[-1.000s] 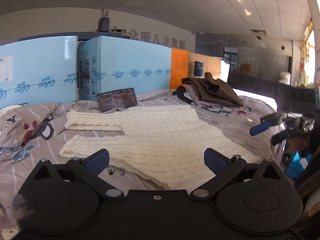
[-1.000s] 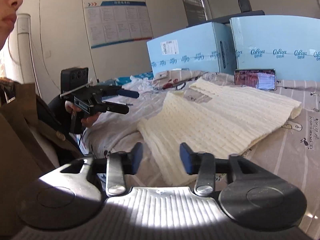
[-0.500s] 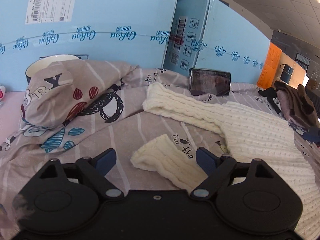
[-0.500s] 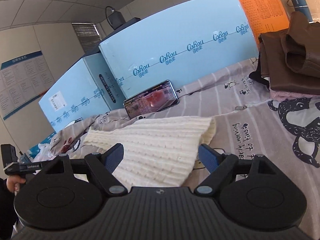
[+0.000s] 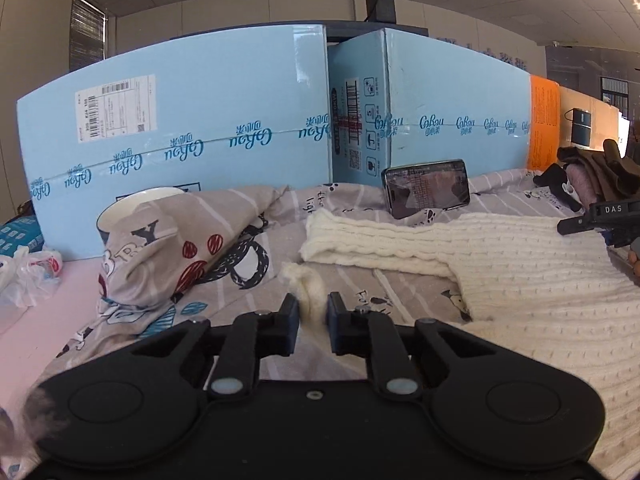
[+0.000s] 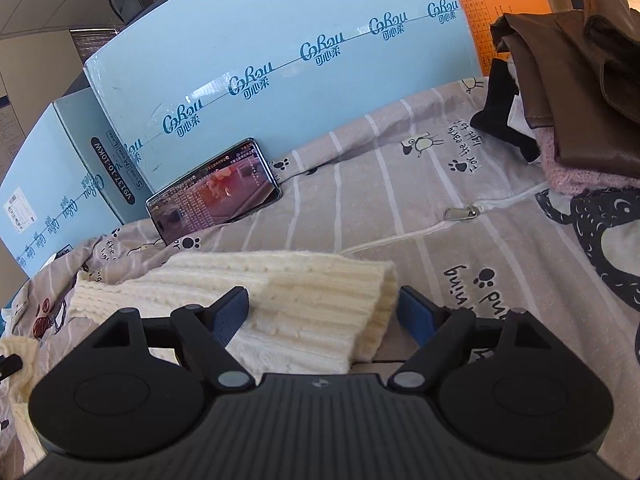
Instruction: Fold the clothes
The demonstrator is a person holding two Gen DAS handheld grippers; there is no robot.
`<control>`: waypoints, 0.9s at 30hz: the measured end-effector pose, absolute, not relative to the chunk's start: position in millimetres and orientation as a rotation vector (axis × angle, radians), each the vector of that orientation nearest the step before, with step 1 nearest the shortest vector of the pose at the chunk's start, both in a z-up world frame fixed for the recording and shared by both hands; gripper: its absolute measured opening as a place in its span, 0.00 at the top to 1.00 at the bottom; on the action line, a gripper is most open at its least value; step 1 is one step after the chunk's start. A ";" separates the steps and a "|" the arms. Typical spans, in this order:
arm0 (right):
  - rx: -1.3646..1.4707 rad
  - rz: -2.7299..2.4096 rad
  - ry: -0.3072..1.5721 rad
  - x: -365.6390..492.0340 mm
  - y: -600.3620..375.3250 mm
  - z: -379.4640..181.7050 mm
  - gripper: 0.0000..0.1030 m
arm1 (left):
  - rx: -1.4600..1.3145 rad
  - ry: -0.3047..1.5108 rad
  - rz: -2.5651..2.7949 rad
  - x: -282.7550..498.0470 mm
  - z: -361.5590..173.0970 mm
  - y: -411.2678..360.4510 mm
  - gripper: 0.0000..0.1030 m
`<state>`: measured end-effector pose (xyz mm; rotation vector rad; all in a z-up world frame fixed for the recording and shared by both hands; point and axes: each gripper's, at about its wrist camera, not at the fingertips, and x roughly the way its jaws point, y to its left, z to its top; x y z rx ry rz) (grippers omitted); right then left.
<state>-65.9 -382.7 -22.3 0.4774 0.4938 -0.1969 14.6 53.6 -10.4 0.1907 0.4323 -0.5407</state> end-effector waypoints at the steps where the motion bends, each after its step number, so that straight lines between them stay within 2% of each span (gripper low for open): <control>1: 0.468 -0.202 0.491 -65.0 -381.4 -22.5 0.32 | 0.208 0.463 -0.519 15.6 -14.7 54.8 0.77; 2: 0.458 -0.205 0.489 -64.7 -379.8 -22.2 0.39 | 0.228 0.490 -0.501 17.2 -20.3 54.2 0.74; 3: 0.449 -0.206 0.486 -64.8 -378.2 -21.6 0.44 | 0.232 0.493 -0.486 18.0 -22.2 54.1 0.65; 4: 0.438 -0.204 0.480 -65.5 -376.8 -20.5 0.55 | 0.230 0.485 -0.467 18.7 -21.9 54.3 0.52; 5: 0.421 -0.201 0.469 -67.2 -375.2 -18.4 0.62 | 0.227 0.478 -0.449 19.3 -21.6 54.5 0.44; 6: 0.397 -0.201 0.455 -69.3 -373.2 -16.0 0.67 | 0.218 0.467 -0.435 19.8 -20.3 55.4 0.31; 7: 0.374 -0.201 0.441 -71.4 -371.2 -13.7 0.71 | 0.201 0.455 -0.430 20.4 -17.8 56.9 0.28; 10: 0.292 -0.218 0.386 -76.7 -365.1 -4.3 0.78 | 0.190 0.440 -0.429 22.1 -13.8 57.8 0.27; 15: 0.247 -0.263 0.424 -65.5 -364.9 -5.8 0.78 | 0.140 0.413 -0.432 35.1 -5.7 52.3 0.27; 16: 0.242 -0.273 0.454 -61.3 -365.0 -9.6 0.78 | 0.108 0.411 -0.444 40.4 -2.6 50.1 0.27; 18: 0.254 -0.284 0.502 -56.1 -368.1 -14.4 0.71 | 0.042 0.414 -0.469 52.0 3.6 45.1 0.27; 21: 0.311 -0.300 0.487 -61.6 -376.2 -15.9 0.46 | -0.020 0.435 -0.493 62.7 5.3 37.5 0.27; 22: 0.338 -0.306 0.476 -64.8 -380.1 -16.2 0.32 | -0.031 0.441 -0.496 64.2 4.5 35.7 0.27; 23: 0.372 -0.310 0.459 -68.9 -384.7 -16.7 0.25 | -0.038 0.446 -0.497 64.1 3.5 35.9 0.26; 27: 0.502 -0.309 0.355 -89.4 -400.6 -16.7 0.24 | -0.065 0.463 -0.478 55.3 -0.9 52.8 0.16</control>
